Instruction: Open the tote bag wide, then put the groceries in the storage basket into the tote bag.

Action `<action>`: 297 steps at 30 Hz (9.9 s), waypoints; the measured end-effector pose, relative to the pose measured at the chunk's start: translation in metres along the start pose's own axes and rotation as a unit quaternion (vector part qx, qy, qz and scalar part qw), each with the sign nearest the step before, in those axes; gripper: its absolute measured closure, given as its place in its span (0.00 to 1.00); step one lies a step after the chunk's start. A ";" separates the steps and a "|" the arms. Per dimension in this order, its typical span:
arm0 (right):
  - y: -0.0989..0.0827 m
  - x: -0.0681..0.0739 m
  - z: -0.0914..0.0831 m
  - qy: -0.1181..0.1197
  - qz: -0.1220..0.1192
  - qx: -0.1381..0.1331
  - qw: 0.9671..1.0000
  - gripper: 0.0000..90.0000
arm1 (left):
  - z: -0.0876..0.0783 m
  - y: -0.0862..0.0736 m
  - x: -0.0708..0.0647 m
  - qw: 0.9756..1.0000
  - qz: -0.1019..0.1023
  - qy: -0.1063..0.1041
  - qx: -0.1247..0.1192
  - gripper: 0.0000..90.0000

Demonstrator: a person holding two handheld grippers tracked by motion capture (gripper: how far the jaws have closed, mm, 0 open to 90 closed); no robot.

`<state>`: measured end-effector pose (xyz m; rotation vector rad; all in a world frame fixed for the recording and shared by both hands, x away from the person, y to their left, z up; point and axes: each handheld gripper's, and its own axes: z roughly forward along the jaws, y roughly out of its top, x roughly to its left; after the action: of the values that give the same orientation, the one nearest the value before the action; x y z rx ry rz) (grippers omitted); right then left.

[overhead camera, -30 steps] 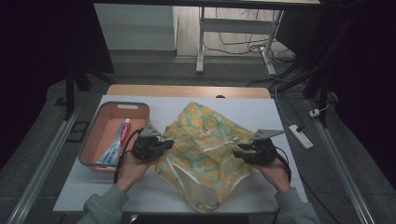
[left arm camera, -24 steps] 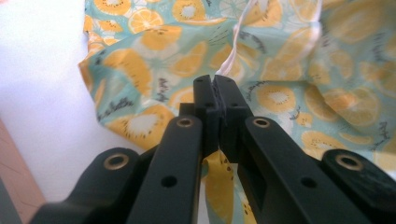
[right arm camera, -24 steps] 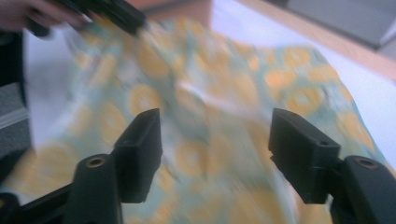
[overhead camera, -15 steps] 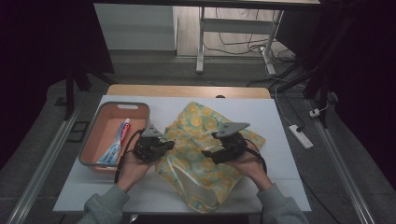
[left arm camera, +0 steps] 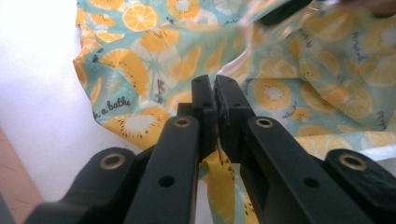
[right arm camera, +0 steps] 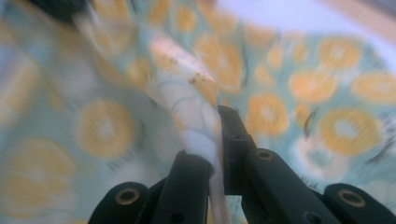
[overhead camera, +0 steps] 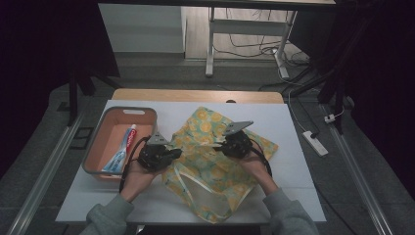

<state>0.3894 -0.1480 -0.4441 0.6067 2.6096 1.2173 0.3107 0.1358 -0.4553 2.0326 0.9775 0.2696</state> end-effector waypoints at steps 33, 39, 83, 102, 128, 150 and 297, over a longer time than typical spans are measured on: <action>0.005 -0.021 0.027 0.001 0.039 -0.015 0.999 0.99 | -0.081 0.010 0.013 0.996 0.001 -0.027 -0.082 0.23; 0.006 -0.019 0.020 -0.005 0.038 -0.023 0.999 0.99 | -0.075 0.003 0.039 0.998 -0.016 0.030 -0.047 0.27; 0.007 -0.014 0.011 0.004 0.026 -0.037 0.999 0.99 | -0.012 -0.029 0.158 0.952 -0.144 0.195 0.188 0.31; 0.004 -0.015 0.009 -0.009 0.023 -0.031 0.999 0.99 | -0.003 -0.040 0.176 0.933 -0.205 0.180 0.237 0.59; 0.003 -0.018 0.012 -0.016 0.026 -0.035 0.999 0.99 | -0.052 -0.010 0.161 0.971 -0.166 0.119 0.128 0.83; 0.004 -0.018 0.008 -0.015 0.028 -0.043 0.999 0.99 | -0.088 0.053 0.059 0.999 -0.032 -0.006 -0.018 0.83; -0.068 0.042 -0.102 -0.062 0.096 -0.092 0.989 0.35 | 0.042 0.025 -0.006 0.993 0.057 0.002 0.099 0.33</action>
<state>0.2982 -0.2385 -0.4315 0.8815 2.3487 1.4081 0.3414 0.0972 -0.4612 2.2729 0.9227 0.2469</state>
